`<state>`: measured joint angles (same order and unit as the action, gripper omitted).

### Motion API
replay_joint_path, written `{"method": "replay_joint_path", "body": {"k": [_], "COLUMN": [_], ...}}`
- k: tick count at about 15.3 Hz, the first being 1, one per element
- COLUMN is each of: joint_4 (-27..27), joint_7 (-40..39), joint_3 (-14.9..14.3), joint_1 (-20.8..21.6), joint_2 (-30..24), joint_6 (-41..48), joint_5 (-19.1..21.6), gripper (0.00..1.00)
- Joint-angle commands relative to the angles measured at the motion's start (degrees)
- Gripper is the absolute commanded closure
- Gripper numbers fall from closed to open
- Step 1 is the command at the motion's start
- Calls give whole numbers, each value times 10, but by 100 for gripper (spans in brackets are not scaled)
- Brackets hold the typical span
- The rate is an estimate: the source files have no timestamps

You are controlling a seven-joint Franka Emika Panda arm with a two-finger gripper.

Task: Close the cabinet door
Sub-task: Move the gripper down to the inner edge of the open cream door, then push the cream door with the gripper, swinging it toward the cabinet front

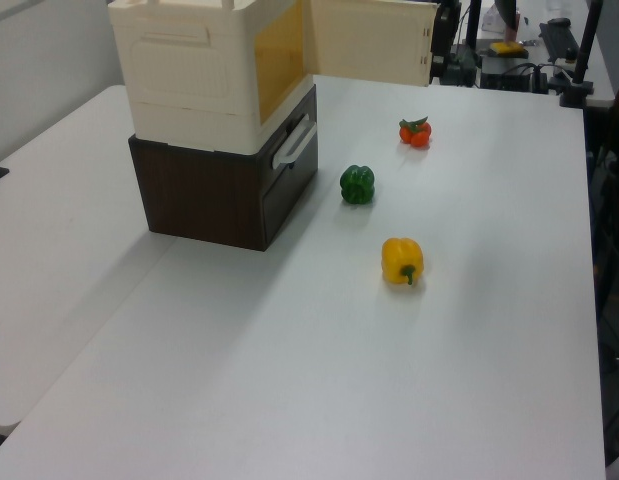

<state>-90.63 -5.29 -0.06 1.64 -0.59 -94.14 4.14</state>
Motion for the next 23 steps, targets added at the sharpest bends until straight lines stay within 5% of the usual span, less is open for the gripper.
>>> {"method": "replay_joint_path", "body": {"k": [1, 6, 13, 15, 23], "joint_4": [-8, 9, 17, 9, -4], "joint_7": [-13, -35, -263, -300, -305], "joint_3": [-6, -63, -175, -200, -202], "joint_1": [-19, -38, -60, -60, -55], "joint_2": [-26, -46, -37, -26, 55], "joint_6": [1, 25, 11, -46, -206], "joint_5": [13, 37, 76, 122, 228], "gripper": [100, 100, 100, 100, 100]}}
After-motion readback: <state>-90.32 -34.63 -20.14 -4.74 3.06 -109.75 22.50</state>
